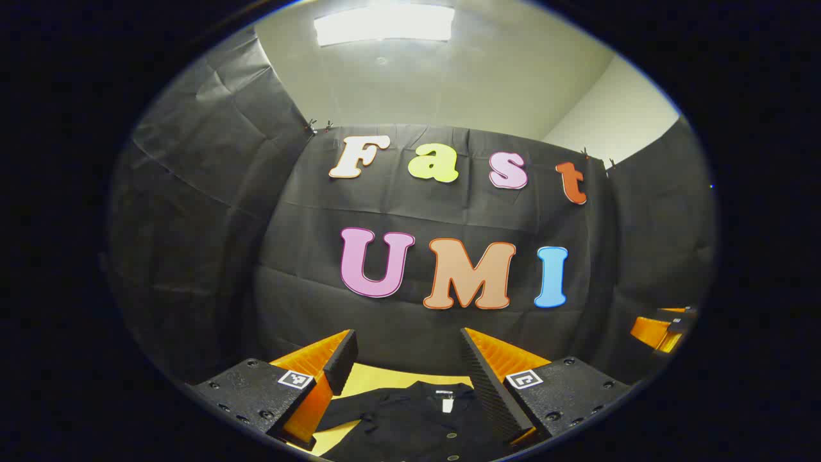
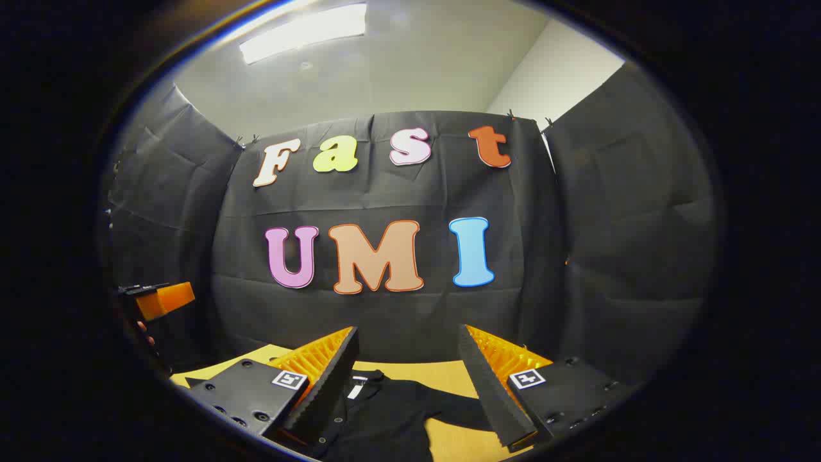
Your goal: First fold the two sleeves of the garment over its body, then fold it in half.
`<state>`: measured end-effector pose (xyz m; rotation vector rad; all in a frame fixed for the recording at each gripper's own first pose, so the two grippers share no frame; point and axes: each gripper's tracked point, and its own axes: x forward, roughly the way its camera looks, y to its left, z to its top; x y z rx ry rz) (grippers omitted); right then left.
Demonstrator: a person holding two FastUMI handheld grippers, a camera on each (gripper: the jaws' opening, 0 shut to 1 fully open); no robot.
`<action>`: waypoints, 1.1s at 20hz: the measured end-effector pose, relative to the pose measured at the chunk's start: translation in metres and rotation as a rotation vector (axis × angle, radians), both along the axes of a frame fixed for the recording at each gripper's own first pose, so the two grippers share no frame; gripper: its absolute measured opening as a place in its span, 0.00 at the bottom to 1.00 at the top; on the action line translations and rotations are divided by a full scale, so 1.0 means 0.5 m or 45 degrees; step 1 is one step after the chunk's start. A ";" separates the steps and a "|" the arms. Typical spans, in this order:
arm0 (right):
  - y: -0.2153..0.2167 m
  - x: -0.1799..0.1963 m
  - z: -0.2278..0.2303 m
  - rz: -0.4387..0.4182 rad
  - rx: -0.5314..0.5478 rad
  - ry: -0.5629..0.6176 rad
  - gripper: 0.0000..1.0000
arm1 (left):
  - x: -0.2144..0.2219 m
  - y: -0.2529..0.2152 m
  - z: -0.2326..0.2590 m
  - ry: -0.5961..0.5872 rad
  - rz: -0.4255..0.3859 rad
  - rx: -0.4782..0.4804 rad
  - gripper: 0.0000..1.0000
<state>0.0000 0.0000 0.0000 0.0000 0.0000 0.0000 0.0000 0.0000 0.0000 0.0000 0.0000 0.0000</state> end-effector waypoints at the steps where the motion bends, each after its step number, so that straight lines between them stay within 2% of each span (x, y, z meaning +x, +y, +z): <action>1: 0.001 0.000 -0.003 0.003 0.006 0.007 1.00 | -0.004 -0.002 -0.013 0.019 0.001 0.008 0.92; 13: 0.013 0.026 -0.025 0.050 0.017 0.066 0.99 | -0.022 0.070 -0.086 0.182 0.131 0.037 0.93; 22: 0.002 0.023 -0.030 -0.012 -0.004 0.087 0.99 | -0.031 0.088 -0.125 0.262 0.145 0.046 0.92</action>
